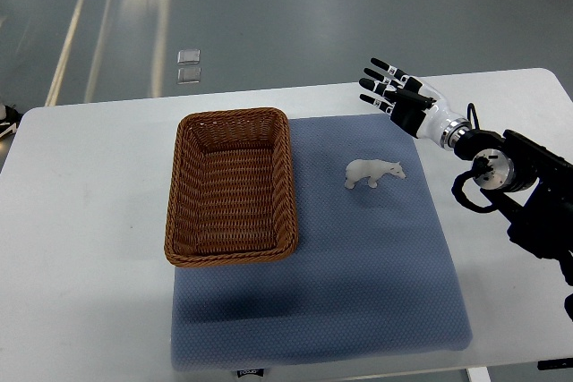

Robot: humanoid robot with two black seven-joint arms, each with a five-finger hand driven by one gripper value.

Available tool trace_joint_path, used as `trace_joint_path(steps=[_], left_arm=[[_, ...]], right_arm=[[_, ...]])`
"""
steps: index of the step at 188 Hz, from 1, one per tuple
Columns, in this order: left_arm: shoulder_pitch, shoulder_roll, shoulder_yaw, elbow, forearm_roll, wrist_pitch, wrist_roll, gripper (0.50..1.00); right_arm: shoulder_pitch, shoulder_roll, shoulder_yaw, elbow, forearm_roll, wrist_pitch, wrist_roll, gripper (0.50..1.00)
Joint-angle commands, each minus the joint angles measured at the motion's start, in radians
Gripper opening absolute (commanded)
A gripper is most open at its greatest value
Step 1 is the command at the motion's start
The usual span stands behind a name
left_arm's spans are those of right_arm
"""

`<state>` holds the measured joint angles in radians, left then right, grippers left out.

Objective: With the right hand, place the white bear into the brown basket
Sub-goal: 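Move the right hand forward over the mat toward the white bear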

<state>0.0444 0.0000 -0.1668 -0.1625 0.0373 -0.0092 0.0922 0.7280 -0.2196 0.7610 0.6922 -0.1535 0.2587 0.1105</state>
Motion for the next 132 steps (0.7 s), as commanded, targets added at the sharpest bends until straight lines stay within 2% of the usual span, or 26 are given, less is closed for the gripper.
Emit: trace_joint_path(steps=[1,132], left_arm=[[0.0,0.0,-0.002,0.006,-0.001,0.002,0.0,1.0],[-0.003,0.0,0.009,0.006,-0.002,0.0,-0.002,1.0]], right_arm=[[-0.002,0.0,0.001,0.0,0.0,-0.012,0.0,0.928],[0.033,-0.001,-0.009,0.012,-0.138,0.0,0.0,0.928]])
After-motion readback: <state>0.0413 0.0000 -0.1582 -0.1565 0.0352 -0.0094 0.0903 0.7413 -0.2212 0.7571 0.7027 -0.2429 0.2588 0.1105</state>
